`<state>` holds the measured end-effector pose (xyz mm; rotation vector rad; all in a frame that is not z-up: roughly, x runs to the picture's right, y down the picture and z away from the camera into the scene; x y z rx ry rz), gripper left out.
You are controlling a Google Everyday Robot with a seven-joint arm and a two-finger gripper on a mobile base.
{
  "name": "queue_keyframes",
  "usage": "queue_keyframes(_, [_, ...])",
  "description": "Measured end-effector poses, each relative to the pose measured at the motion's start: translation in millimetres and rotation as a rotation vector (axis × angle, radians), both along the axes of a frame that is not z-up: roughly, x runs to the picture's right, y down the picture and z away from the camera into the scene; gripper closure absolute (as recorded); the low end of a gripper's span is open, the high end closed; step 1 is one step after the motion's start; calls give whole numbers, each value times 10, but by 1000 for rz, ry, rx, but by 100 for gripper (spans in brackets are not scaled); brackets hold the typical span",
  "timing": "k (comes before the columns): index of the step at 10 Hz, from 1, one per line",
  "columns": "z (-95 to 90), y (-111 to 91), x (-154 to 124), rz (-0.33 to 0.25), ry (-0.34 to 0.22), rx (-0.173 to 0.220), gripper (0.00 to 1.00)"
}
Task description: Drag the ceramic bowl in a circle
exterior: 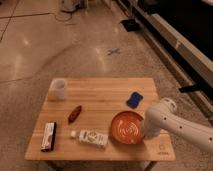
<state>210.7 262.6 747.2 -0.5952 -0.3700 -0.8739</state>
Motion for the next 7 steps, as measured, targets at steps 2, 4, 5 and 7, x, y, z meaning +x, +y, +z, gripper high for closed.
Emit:
queue_keyframes(2, [-175, 121, 298, 3, 71, 8, 100])
queue_keyframes(4, [-274, 126, 765, 18, 183, 46, 100])
queue_keyframes(5, [-306, 85, 1058, 27, 253, 72, 100])
queue_keyframes(7, [-260, 1, 1320, 41, 321, 104, 100])
